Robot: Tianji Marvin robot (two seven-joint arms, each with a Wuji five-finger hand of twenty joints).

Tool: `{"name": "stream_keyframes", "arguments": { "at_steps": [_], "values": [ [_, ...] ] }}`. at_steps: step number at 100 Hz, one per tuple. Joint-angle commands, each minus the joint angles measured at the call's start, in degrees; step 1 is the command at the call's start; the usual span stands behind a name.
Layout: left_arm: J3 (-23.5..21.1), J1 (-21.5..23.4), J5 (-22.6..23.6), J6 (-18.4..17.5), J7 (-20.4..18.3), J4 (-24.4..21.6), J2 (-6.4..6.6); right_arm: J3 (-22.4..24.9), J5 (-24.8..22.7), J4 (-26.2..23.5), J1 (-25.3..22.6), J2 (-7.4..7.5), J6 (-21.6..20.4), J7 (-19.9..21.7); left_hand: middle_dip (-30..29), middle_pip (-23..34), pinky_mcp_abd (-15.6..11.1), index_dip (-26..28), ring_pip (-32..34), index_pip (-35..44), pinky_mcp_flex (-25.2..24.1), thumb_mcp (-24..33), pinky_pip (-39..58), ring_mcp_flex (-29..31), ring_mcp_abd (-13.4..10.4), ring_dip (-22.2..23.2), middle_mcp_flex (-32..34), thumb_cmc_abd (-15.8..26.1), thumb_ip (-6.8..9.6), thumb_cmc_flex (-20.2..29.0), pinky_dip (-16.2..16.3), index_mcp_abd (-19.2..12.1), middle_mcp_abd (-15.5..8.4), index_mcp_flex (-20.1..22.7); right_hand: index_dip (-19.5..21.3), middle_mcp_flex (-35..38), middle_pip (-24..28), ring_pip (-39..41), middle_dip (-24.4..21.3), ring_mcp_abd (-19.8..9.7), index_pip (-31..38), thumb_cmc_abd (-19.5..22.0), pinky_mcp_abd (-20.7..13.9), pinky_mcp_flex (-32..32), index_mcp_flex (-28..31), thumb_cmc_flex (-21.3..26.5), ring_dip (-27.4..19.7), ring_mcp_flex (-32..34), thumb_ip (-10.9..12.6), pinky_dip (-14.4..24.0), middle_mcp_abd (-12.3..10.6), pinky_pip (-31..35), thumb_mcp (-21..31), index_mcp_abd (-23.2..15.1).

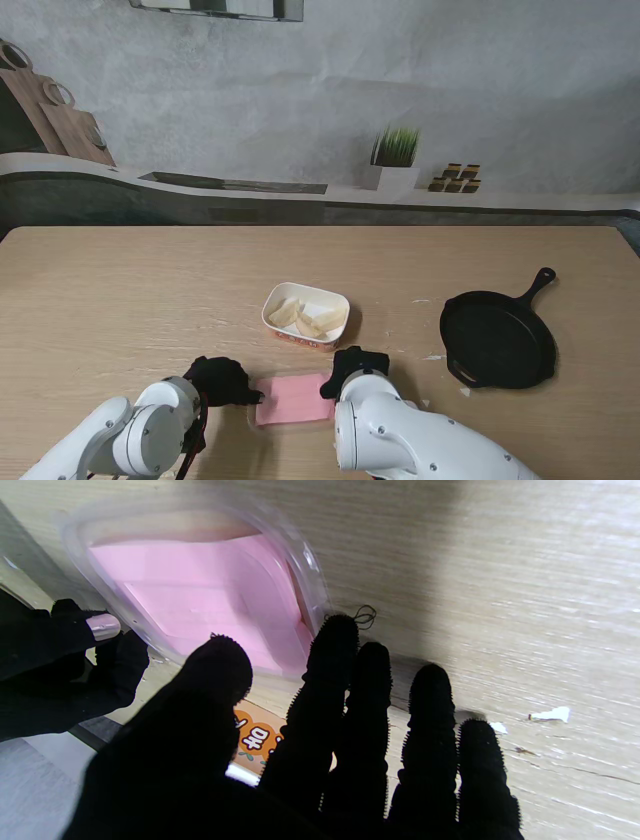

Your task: Load dumplings into a food container

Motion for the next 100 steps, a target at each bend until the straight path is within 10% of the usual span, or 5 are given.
{"name": "stream_keyframes", "arguments": {
  "at_steps": [1, 47, 64, 82, 100],
  "values": [
    [0.7, 0.9, -0.3, 0.1, -1.6, 1.6, -0.17, 0.9, -0.1, 0.7, -2.2, -1.26, 3.4, 2.8, -2.8, -3.9, 0.4, -2.8, -4.2, -5.4, -0.5, 1.0, -1.2, -0.3, -1.2, -3.5, -2.3, 0.9, -1.05, 0.9, 0.1, -0.8, -0.5, -1.4, -2.0, -0.7, -0.2, 0.4, -0.4, 1.6, -3.7, 1.9, -2.4, -1.4, 3.6, -1.8, 0.7, -1.6, 2.2, 1.3, 0.3, 1.3, -0.5, -2.5],
    [1.3, 0.4, -0.9, 0.3, -2.5, 1.6, 0.04, 7.0, -1.0, -4.3, -6.8, -3.98, 3.4, 9.3, -2.9, -4.0, 0.3, -2.9, -4.4, -5.5, -0.5, 1.4, -1.3, -0.3, -1.4, -3.6, -2.5, 0.8, -1.01, 1.4, 0.2, -0.9, -0.8, -1.5, -1.5, -5.7, -1.2, 0.2, -0.8, -1.6, -4.1, 3.2, -7.6, -8.8, 8.7, 2.3, 1.1, -10.3, 2.4, 3.6, -2.9, -1.1, -1.5, -4.5],
    [1.5, 0.3, -1.1, 0.4, -2.8, 1.7, 0.09, 12.0, -1.1, -5.4, -10.6, -7.4, 3.4, 9.8, -2.9, -4.1, 0.3, -3.0, -4.5, -5.6, -0.6, 1.6, -1.6, -0.3, -1.6, -3.7, -2.6, 0.8, -1.0, 1.7, 0.1, -1.0, -1.0, -1.7, -1.2, -8.6, -1.4, -1.5, -1.2, -2.3, -4.6, 2.5, -8.6, -10.0, 8.2, 5.6, 0.2, -12.5, 2.6, 3.8, -3.3, -2.9, -0.7, -2.8],
    [1.5, 0.2, -1.4, 0.5, -2.8, 1.7, 0.1, 18.2, 4.8, -5.4, -15.5, -13.15, 3.4, 1.6, -3.0, -4.1, 0.4, -3.1, -4.6, -5.7, -0.6, 1.7, -2.3, -0.3, -1.7, -3.8, -2.7, 0.7, -1.01, 1.8, -0.2, -1.1, -1.0, -1.7, -1.4, -11.4, -1.6, -3.8, -1.7, -3.4, -5.1, 2.0, -9.6, -12.4, 6.3, 9.3, -0.9, -15.3, 2.9, 3.0, -4.6, -6.8, 0.2, -3.1],
    [1.4, 0.2, -1.6, 0.5, -2.7, 1.7, 0.06, 19.5, 11.5, -6.7, -16.9, -13.83, 3.4, -5.9, -3.0, -4.1, 0.4, -3.2, -4.7, -5.7, -0.5, 1.8, -2.7, -0.3, -1.8, -3.9, -2.8, 0.7, -1.03, 1.7, -0.3, -1.2, -1.1, -1.9, -1.4, -11.6, -3.0, -5.6, -2.7, -3.4, -4.6, 0.9, -9.5, -12.4, 6.0, 11.4, -2.0, -15.6, 3.1, 3.4, -4.7, -8.2, 1.1, -3.3]
  ]
}}
